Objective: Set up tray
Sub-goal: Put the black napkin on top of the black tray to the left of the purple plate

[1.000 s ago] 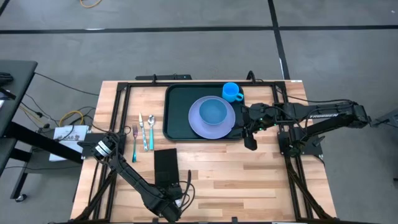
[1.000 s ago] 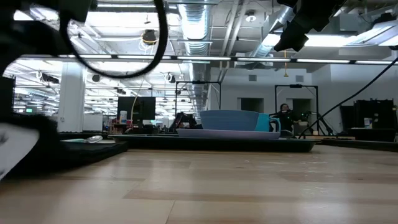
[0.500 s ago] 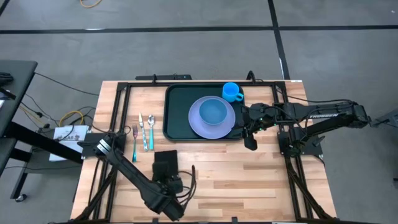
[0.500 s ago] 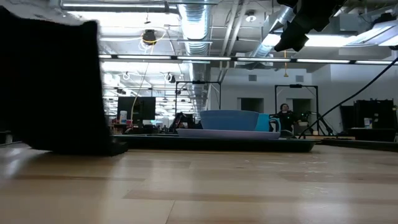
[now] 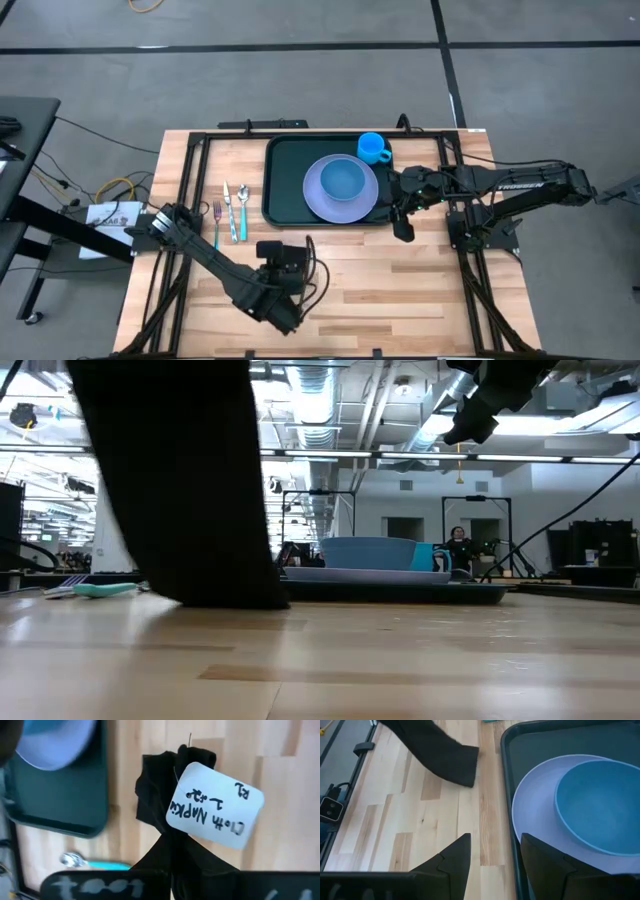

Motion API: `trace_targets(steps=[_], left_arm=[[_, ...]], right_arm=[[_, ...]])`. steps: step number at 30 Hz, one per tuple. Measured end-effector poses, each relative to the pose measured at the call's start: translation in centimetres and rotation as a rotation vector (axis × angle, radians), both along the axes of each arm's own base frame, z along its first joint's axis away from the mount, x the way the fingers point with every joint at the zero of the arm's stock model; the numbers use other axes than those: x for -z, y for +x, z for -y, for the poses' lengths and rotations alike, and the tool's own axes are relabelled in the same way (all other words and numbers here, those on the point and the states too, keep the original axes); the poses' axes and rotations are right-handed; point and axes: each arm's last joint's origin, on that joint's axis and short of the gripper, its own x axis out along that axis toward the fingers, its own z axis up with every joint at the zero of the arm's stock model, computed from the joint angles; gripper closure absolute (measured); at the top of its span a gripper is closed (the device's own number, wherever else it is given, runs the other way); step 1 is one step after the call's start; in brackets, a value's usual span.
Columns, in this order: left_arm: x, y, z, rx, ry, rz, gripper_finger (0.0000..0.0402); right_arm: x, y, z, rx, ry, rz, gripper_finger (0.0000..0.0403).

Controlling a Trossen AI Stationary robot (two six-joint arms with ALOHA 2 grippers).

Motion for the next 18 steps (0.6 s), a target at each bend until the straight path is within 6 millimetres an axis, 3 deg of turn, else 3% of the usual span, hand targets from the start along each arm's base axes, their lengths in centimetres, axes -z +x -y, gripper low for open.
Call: trace_targets(steps=[8, 18], left_arm=[[-3.0, -0.1, -3.1, 0.052, 0.082, 0.087, 0.0401], [-8.4, -3.3, -8.2, 0.009, 0.151, 0.254, 0.0401]], right_arm=[[0.1, -0.1, 0.0, 0.000, 0.000, -0.008, 0.0239], [0.0, -0.1, 0.0, -0.002, -0.009, -0.005, 0.0239]])
